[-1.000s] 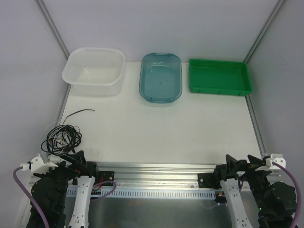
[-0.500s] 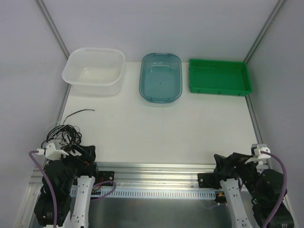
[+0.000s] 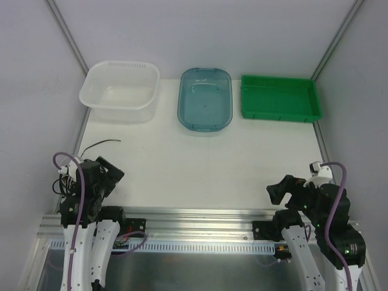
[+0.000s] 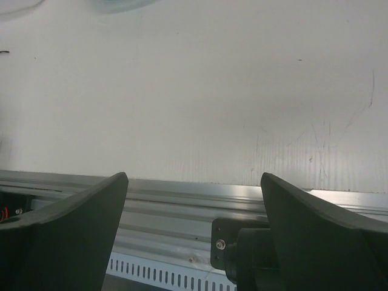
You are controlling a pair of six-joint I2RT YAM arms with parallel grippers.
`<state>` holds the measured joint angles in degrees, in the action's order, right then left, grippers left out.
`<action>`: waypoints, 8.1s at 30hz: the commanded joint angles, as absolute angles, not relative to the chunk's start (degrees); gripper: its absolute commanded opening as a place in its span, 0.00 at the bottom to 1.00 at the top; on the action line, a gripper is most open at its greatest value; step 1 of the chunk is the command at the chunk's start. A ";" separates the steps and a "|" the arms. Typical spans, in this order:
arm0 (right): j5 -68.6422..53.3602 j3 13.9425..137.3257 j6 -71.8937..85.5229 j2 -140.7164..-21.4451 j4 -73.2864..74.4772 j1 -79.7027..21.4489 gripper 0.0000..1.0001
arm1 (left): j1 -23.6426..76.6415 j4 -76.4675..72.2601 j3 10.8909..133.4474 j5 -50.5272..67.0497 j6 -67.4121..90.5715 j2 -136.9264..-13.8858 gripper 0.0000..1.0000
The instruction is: Untangle the cables
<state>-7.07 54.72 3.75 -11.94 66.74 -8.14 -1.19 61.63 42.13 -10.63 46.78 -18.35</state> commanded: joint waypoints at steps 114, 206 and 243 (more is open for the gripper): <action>17.23 51.24 26.71 -65.90 30.25 -53.26 0.72 | 60.91 30.41 49.57 -25.40 53.96 -69.78 0.86; 5.36 43.59 1.93 -66.13 28.64 -47.47 0.11 | 46.67 70.11 60.90 -44.64 47.72 -37.26 0.00; -4.66 43.77 10.37 -55.45 40.61 -30.48 0.01 | 45.88 38.16 46.58 -11.44 29.90 -46.49 0.99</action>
